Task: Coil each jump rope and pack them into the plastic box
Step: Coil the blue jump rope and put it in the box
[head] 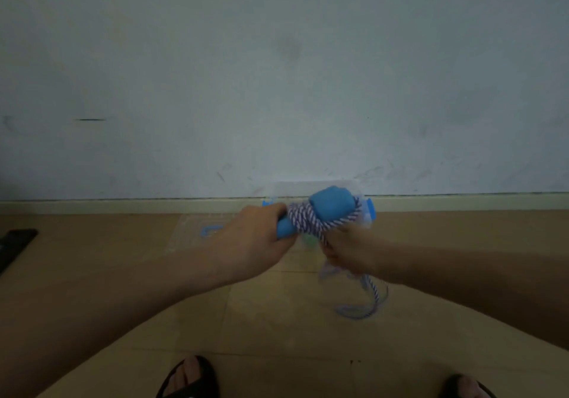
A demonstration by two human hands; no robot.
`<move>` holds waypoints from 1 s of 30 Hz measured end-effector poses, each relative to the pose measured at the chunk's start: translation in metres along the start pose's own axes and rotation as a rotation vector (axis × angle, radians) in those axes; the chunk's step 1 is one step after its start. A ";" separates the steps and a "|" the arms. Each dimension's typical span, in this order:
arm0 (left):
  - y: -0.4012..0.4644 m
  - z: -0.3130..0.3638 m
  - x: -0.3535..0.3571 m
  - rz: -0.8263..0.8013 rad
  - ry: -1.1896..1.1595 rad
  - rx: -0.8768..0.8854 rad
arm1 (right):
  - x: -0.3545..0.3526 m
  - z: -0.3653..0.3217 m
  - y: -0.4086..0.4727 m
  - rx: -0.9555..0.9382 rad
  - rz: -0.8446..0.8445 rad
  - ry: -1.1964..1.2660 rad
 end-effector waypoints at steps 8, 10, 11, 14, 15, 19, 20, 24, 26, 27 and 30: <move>0.018 -0.036 0.026 -0.193 0.037 -0.182 | 0.012 -0.043 -0.026 -0.161 0.088 -0.205; 0.017 -0.043 0.030 -0.205 0.168 -0.171 | 0.014 -0.059 -0.030 -0.264 0.050 -0.331; 0.014 -0.045 0.032 -0.200 0.266 -0.154 | 0.015 -0.069 -0.032 -0.322 0.032 -0.430; -0.001 -0.042 0.045 -0.256 0.391 -0.074 | 0.010 -0.106 -0.039 -0.504 0.082 -0.602; -0.006 -0.039 0.052 -0.305 0.388 -0.042 | 0.006 -0.116 -0.038 -0.528 0.102 -0.626; -0.013 -0.016 0.066 -0.350 0.404 0.120 | -0.031 -0.124 -0.018 -0.523 0.241 -0.640; -0.012 -0.013 0.065 -0.349 0.401 0.117 | -0.042 -0.118 -0.012 -0.510 0.275 -0.634; -0.013 0.007 0.050 -0.302 0.263 0.168 | -0.058 -0.086 0.011 -0.422 0.334 -0.746; -0.016 0.019 0.035 -0.231 0.216 0.243 | -0.056 -0.068 0.021 -0.358 0.293 -0.670; -0.017 0.023 0.028 -0.210 0.196 0.260 | -0.053 -0.059 0.023 -0.334 0.262 -0.585; -0.020 0.031 0.015 -0.175 0.151 0.293 | -0.032 -0.032 0.031 -0.234 0.126 -0.411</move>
Point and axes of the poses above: each hand's wrist, its own y-axis towards the middle knuckle, its own x-axis out of the palm, z = x × y, the point moved 7 cm from there along y, towards the middle knuckle, and after that the axes turned 6 degrees about -x, right-handed, at the moved point
